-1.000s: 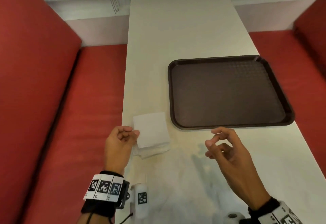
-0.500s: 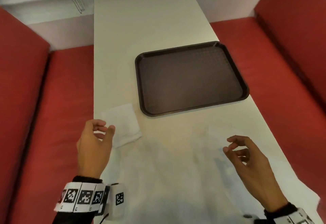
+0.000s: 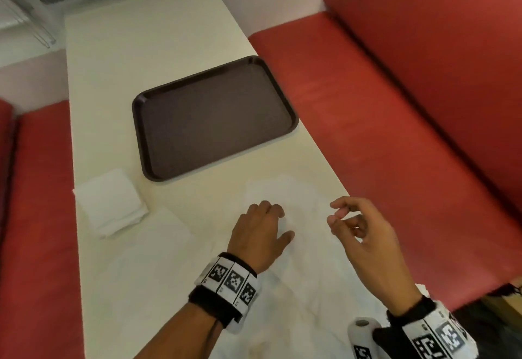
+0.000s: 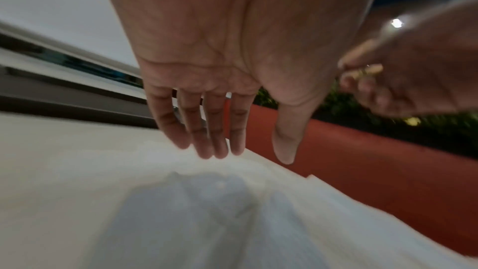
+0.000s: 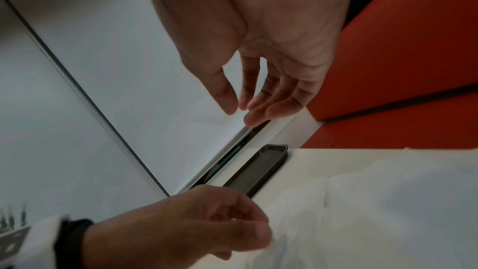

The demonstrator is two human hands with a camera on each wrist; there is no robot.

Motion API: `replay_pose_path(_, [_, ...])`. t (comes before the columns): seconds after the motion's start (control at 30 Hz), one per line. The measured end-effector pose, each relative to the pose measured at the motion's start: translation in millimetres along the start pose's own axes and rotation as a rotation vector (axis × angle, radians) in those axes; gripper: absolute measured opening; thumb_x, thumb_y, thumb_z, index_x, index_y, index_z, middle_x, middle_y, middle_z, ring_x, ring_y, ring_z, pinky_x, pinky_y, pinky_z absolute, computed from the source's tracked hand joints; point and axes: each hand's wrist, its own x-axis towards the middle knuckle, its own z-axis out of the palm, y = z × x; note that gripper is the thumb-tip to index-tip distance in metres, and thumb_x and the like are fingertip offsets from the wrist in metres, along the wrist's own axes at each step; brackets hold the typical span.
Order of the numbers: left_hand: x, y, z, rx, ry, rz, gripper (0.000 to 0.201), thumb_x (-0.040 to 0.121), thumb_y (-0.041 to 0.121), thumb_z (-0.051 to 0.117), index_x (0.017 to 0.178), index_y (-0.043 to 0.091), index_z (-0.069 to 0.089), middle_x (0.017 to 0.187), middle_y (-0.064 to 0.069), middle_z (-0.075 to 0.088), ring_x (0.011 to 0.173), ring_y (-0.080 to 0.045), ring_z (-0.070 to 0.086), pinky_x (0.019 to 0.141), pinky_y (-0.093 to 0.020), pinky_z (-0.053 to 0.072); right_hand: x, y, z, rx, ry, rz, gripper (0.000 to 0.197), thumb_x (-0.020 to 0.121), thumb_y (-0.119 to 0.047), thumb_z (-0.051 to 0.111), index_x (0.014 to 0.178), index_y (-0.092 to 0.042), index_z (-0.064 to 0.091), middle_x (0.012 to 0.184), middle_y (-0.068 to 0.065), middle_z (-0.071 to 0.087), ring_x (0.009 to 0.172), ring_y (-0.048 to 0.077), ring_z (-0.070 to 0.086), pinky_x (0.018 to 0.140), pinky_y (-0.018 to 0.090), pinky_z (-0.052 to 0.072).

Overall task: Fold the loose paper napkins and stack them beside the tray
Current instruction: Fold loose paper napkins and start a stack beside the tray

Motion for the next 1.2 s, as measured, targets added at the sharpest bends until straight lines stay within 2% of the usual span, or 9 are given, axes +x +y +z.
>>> replay_pose_path(0.17, [-1,40,28,0.191,-0.128,-0.066,0.065,0.088,0.059,0.062,0.135,0.019,0.042,0.129,-0.001,0.050,0.115,-0.024,0.051,0.089,-0.035,0.047,-3,7,-33,0.057,-0.027,-0.009,0.017,0.092,-0.016,0.065,0.100,-0.030,0.062,0.095,-0.006,0.061,0.076,0.015,0.064,0.067,0.015,0.048])
replay_pose_path(0.33, [1,38,38,0.103,-0.133,-0.189,0.054,0.089,0.039,0.070,0.131,0.016,0.043,0.124,-0.005,0.056,0.108,-0.026,0.059,0.086,-0.034,0.049,-3,5,-47,0.120,-0.076,-0.026,0.016,0.092,-0.013,0.065,0.101,-0.027,0.062,0.096,-0.004,0.061,0.076,0.019,0.064,0.065,0.014,0.046])
replay_pose_path(0.47, [-3,33,30,-0.034,-0.152,-0.276,0.015,0.090,0.030,0.067,0.095,0.025,0.055,0.094,0.002,0.066,0.081,-0.019,0.063,0.070,-0.027,0.049,2,5,-49,0.110,-0.105,-0.037,0.016,0.092,-0.014,0.065,0.100,-0.027,0.062,0.096,-0.006,0.060,0.076,0.016,0.064,0.065,0.015,0.048])
replay_pose_path(0.57, [-10,29,14,-0.279,-0.147,-0.322,0.017,0.087,0.027,0.071,0.079,0.023,0.056,0.073,0.008,0.057,0.063,-0.008,0.052,0.056,-0.017,0.040,7,14,-49,0.046,-0.163,0.001,0.016,0.091,-0.014,0.066,0.100,-0.027,0.063,0.099,-0.007,0.058,0.077,0.006,0.061,0.065,0.013,0.046])
replay_pose_path(0.7, [-26,28,-14,-0.477,-0.155,-0.297,0.017,0.082,0.033,0.068,0.091,0.019,0.064,0.088,-0.007,0.068,0.084,-0.024,0.065,0.072,-0.034,0.049,7,29,-38,-0.173,-0.346,-0.003,0.029,0.090,-0.021,0.068,0.114,-0.034,0.057,0.112,-0.013,0.053,0.096,-0.007,0.056,0.077,0.015,0.046])
replay_pose_path(0.8, [-39,34,-35,-0.696,-0.137,-0.278,0.011,0.089,0.021,0.071,0.100,0.021,0.070,0.096,0.002,0.076,0.091,-0.018,0.072,0.085,-0.041,0.056,3,34,-29,-0.245,-0.506,-0.033,0.054,0.087,-0.028,0.069,0.134,-0.040,0.045,0.129,-0.019,0.046,0.118,-0.006,0.047,0.098,0.018,0.042])
replay_pose_path(0.93, [-54,41,-69,-0.753,-0.065,-0.168,0.014,0.092,0.022,0.070,0.105,0.020,0.070,0.098,0.005,0.077,0.088,-0.013,0.074,0.081,-0.031,0.060,-1,25,-15,-0.227,-0.641,-0.074,0.062,0.083,-0.045,0.072,0.137,-0.045,0.042,0.134,-0.028,0.046,0.125,-0.007,0.044,0.100,0.016,0.038])
replay_pose_path(1.03, [-64,38,-94,-0.748,0.081,-0.134,0.015,0.089,0.025,0.073,0.103,0.027,0.069,0.097,0.016,0.074,0.084,-0.004,0.072,0.069,-0.019,0.057,-1,10,-6,-0.126,-0.613,-0.089,0.020,0.090,-0.043,0.067,0.108,-0.039,0.063,0.105,-0.023,0.067,0.101,-0.002,0.062,0.086,0.019,0.049])
replay_pose_path(1.2, [-78,10,-115,-1.002,0.388,-0.196,0.028,0.080,0.038,0.072,0.107,0.028,0.069,0.104,0.013,0.074,0.094,-0.008,0.071,0.080,-0.028,0.060,-1,-21,15,0.130,-0.521,-0.058,0.006,0.093,-0.033,0.066,0.090,-0.027,0.067,0.092,-0.007,0.071,0.079,0.025,0.069,0.073,0.043,0.054])
